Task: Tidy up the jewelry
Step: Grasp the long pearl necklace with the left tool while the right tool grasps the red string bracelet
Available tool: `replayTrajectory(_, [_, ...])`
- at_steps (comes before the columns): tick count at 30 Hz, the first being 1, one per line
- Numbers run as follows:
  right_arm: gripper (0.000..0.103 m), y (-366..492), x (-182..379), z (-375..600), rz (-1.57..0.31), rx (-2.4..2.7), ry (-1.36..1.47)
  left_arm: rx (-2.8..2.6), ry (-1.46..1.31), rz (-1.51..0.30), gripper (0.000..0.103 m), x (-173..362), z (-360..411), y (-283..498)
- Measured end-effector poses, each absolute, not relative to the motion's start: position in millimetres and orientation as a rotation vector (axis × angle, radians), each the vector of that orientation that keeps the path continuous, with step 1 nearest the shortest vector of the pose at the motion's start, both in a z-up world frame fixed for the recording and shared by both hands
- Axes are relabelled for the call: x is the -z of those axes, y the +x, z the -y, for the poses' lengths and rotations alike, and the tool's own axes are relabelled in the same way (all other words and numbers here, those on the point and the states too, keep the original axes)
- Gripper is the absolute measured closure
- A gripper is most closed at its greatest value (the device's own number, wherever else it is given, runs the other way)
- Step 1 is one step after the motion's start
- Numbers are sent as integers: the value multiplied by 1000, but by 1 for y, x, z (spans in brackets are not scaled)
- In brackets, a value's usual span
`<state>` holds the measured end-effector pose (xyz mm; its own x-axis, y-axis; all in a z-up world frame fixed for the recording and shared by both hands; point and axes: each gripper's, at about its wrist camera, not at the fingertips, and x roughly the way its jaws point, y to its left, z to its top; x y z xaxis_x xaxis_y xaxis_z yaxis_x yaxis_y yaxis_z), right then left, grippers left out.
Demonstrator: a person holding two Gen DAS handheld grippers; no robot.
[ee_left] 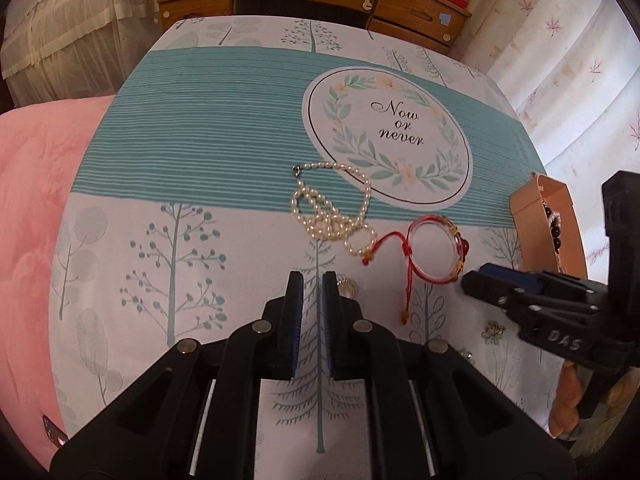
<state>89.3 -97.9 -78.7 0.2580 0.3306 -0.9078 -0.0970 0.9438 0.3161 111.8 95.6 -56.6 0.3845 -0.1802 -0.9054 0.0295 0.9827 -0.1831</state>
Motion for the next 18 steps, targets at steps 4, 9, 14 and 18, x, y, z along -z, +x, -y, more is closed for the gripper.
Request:
replayTrajectory(4, [70, 96, 86, 88, -1260, -267, 192, 132, -141, -1175, 96, 58, -97, 121])
replayTrajectory(9, [87, 96, 86, 61, -1198, -210, -37, 137, -144, -1191, 96, 62, -99, 139])
replayTrajectory(14, [94, 95, 86, 64, -1179, -206, -52, 153, -188, -1227, 96, 69, -98, 161])
replayTrajectory(18, [94, 94, 85, 80, -1184, -213, 24, 184, -294, -1291, 96, 77, -100, 180])
